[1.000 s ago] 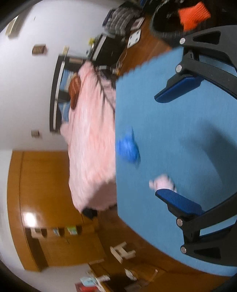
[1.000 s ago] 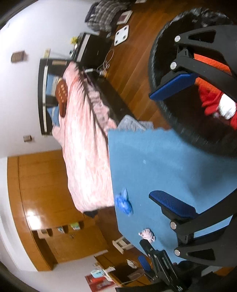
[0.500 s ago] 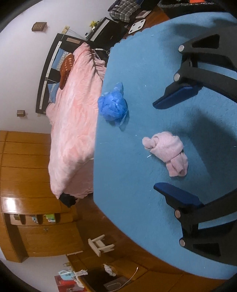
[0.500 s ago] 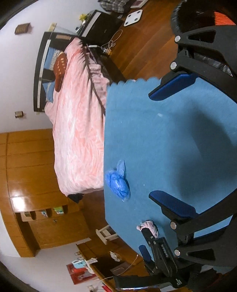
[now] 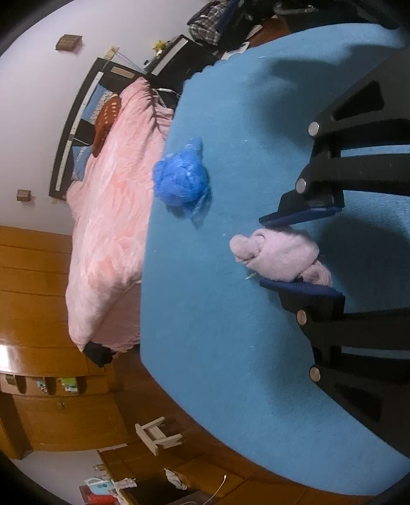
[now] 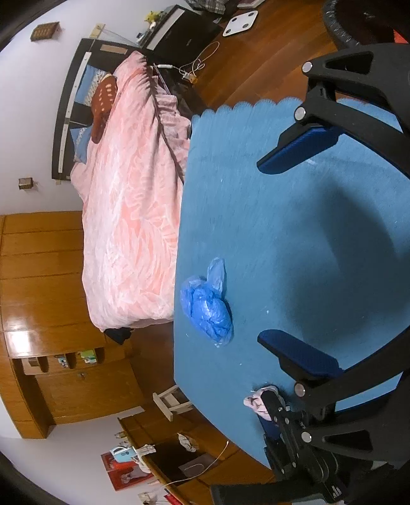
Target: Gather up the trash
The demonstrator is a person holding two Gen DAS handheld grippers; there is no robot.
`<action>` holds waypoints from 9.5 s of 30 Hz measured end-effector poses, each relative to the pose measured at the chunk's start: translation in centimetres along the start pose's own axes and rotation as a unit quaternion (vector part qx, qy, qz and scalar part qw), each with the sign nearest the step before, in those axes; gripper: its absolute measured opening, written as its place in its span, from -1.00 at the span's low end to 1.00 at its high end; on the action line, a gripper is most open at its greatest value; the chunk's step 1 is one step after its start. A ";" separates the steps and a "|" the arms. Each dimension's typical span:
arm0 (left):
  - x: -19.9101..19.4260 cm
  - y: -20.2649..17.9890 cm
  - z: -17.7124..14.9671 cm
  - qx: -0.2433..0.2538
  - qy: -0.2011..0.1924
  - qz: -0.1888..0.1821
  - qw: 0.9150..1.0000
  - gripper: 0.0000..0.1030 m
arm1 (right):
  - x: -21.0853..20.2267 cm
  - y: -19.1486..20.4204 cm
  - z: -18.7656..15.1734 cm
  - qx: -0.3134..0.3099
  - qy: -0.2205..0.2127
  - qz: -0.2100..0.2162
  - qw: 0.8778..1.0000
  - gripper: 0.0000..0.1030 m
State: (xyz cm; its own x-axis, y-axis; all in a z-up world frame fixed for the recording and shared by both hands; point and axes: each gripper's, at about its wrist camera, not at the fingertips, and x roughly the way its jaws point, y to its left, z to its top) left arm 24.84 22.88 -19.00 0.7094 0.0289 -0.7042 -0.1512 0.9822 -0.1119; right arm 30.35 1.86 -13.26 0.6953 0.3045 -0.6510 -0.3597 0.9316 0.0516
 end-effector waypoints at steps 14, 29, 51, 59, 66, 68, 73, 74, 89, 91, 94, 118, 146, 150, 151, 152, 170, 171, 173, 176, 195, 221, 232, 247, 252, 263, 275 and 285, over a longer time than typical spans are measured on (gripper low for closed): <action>3.1 5.2 6.1 -0.021 -0.033 0.072 0.997 -0.37 | 8.9 2.9 4.5 -0.002 0.035 0.005 0.999 0.87; 4.4 6.0 7.2 -0.020 -0.026 0.074 0.997 -0.37 | 13.9 5.7 6.0 -0.028 0.086 0.049 0.995 0.18; -0.8 1.3 6.0 0.000 -0.052 0.052 0.997 -0.37 | 5.1 4.5 5.2 -0.021 0.037 0.083 0.996 -0.32; -4.4 -2.0 4.9 0.014 -0.065 0.031 0.997 -0.37 | 0.5 2.4 3.9 -0.003 0.021 0.087 0.996 -0.32; -7.5 -4.7 3.7 0.021 -0.069 0.015 0.997 -0.37 | -4.3 -0.2 2.3 0.012 0.009 0.086 0.996 -0.32; -8.5 -5.8 3.1 0.028 -0.071 0.011 0.997 -0.37 | -5.7 -0.7 1.8 0.010 0.005 0.084 0.996 -0.32; -10.4 -7.8 1.9 0.030 -0.066 -0.002 0.997 -0.37 | -8.8 -1.8 0.7 0.016 -0.004 0.080 0.997 -0.32; -10.7 -8.1 1.7 0.032 -0.066 -0.003 0.997 -0.37 | -9.4 -1.9 0.6 0.016 -0.006 0.079 0.997 -0.32; -16.3 -15.1 -1.0 0.070 -0.069 -0.059 0.993 -0.37 | -18.1 -5.7 -3.7 0.037 -0.022 0.048 0.998 -0.32; -16.9 -16.1 -1.1 0.078 -0.072 -0.068 0.992 -0.37 | -19.2 -6.3 -4.3 0.038 -0.025 0.041 0.998 -0.32; -17.8 -17.6 -1.3 0.087 -0.076 -0.082 0.990 -0.37 | -20.8 -7.2 -5.2 0.046 -0.029 0.034 0.998 -0.32; -22.1 -28.3 -5.1 0.165 -0.087 -0.177 0.966 -0.37 | -29.9 -15.4 -12.0 0.097 -0.047 -0.068 0.992 -0.32; -16.9 -38.5 -8.8 0.230 -0.041 -0.246 0.941 -0.37 | -29.9 -23.7 -18.7 0.157 -0.008 -0.141 0.977 -0.32; -16.1 -38.8 -8.9 0.233 -0.036 -0.249 0.940 -0.37 | -29.2 -24.5 -19.0 0.159 -0.002 -0.143 0.977 -0.32; -15.9 -39.0 -8.9 0.234 -0.034 -0.253 0.938 -0.36 | -29.1 -24.5 -18.9 0.160 -0.001 -0.144 0.977 -0.31; -15.8 -39.0 -8.9 0.235 -0.033 -0.256 0.937 -0.36 | -29.0 -24.6 -18.9 0.161 0.000 -0.145 0.976 -0.26; -16.5 -35.9 -6.2 0.193 -0.045 -0.244 0.949 0.67 | -30.2 -25.3 -18.7 0.184 -0.014 -0.163 0.969 0.86; -16.8 -35.4 -6.0 0.192 -0.050 -0.239 0.951 0.73 | -30.4 -25.1 -18.6 0.185 -0.014 -0.162 0.969 0.87; -17.5 -34.3 -5.6 0.190 -0.058 -0.228 0.953 0.81 | -30.8 -24.7 -18.2 0.185 -0.016 -0.157 0.970 0.87; -18.3 -32.8 -5.0 0.181 -0.064 -0.215 0.957 0.88 | -31.3 -23.7 -17.6 0.181 -0.022 -0.155 0.971 0.90; -24.2 -27.2 -5.8 0.175 -0.075 -0.158 0.969 0.88 | -35.5 -16.5 -14.4 0.131 -0.049 -0.138 0.980 0.90; -29.0 -24.5 -6.9 0.159 -0.110 -0.160 0.968 0.88 | -38.4 -11.4 -12.6 0.095 -0.070 -0.123 0.985 0.90; -29.0 -24.3 -6.8 0.157 -0.112 -0.161 0.968 0.88 | -38.4 -11.3 -12.6 0.094 -0.070 -0.123 0.985 0.90; -29.0 -24.2 -6.8 0.157 -0.111 -0.161 0.968 0.88 | -38.4 -11.3 -12.5 0.094 -0.069 -0.123 0.985 0.90; -29.0 -24.2 -6.8 0.157 -0.112 -0.161 0.968 0.88 | -38.3 -11.2 -12.6 0.095 -0.069 -0.123 0.985 0.90; -29.0 -24.2 -6.7 0.157 -0.111 -0.160 0.968 0.88 | -38.3 -11.2 -12.5 0.095 -0.068 -0.123 0.986 0.90; -29.0 -24.2 -6.8 0.156 -0.110 -0.161 0.968 0.88 | -38.3 -11.2 -12.4 0.095 -0.067 -0.123 0.986 0.90; -29.0 -24.1 -6.8 0.156 -0.110 -0.161 0.968 0.88 | -38.3 -11.2 -12.3 0.095 -0.067 -0.123 0.986 0.90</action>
State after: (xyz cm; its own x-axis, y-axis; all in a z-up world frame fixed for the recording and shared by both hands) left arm 3.23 -2.93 -0.61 0.8200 -0.2824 -0.4979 0.2932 0.9543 -0.0584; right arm 0.05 -22.66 1.79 0.8273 0.0763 -0.5566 -0.0561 0.9970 0.0533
